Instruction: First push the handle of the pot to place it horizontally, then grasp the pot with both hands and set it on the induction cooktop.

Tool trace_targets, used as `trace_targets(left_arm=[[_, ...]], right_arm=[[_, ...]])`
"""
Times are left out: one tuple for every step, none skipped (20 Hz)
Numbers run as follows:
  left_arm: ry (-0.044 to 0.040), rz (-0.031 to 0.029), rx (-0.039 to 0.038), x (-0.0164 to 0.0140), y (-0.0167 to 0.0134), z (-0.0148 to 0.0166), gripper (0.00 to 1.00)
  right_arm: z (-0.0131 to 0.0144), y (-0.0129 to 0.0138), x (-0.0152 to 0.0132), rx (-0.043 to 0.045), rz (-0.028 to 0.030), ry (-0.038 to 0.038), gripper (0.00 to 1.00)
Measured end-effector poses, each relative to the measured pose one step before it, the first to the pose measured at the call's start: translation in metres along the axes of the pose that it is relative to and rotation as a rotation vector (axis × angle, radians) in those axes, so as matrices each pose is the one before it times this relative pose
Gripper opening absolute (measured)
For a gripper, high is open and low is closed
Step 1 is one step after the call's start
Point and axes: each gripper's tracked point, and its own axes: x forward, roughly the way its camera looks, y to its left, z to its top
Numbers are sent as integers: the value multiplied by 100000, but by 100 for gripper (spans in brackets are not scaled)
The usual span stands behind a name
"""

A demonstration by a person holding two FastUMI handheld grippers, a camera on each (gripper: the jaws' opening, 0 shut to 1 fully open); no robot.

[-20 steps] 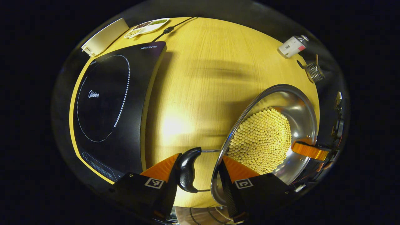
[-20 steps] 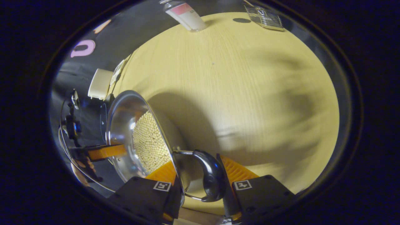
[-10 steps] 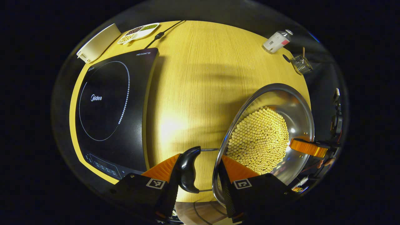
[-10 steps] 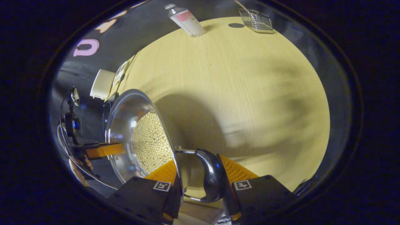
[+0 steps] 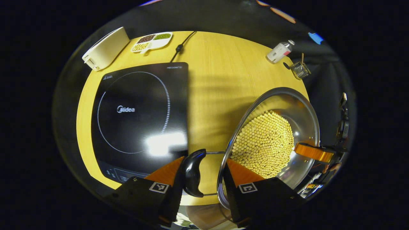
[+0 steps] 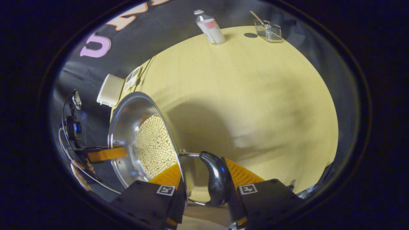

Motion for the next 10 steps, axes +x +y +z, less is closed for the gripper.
trace_targets(left_arm=[[-878, -627, 1295, 212, 105, 411, 67], [-828, -547, 699, -29, -14, 273, 65], [-520, -469, 663, -70, 72, 268, 64], [-723, -239, 484, -58, 189, 305, 64], [-527, -238, 380, 53, 69, 219, 64], [-421, -266, 316, -22, 25, 209, 64], [-498, -181, 353, 31, -10, 86, 64], [-275, 32, 477, 49, 22, -185, 64], [-269, 170, 222, 128, 5, -48, 67], [55, 111, -361, 174, -135, -269, 64]], right_arm=[[-483, 1196, 63, 493, 51, -873, 52], [-382, 1226, 75, 1001, 206, -578, 52], [-311, 1166, 193, 1174, 463, -899, 52], [-318, 1243, 174, 1292, 663, -766, 52], [-396, 1207, 266, 1161, 669, -383, 52], [-231, 1126, 279, 904, 395, -427, 52], [-286, 1070, 293, 651, 139, -413, 52], [-73, 999, 378, 569, 68, -852, 51], [-96, 1063, 360, 541, -25, -869, 51], [-95, 1012, 551, -138, -410, -587, 51]])
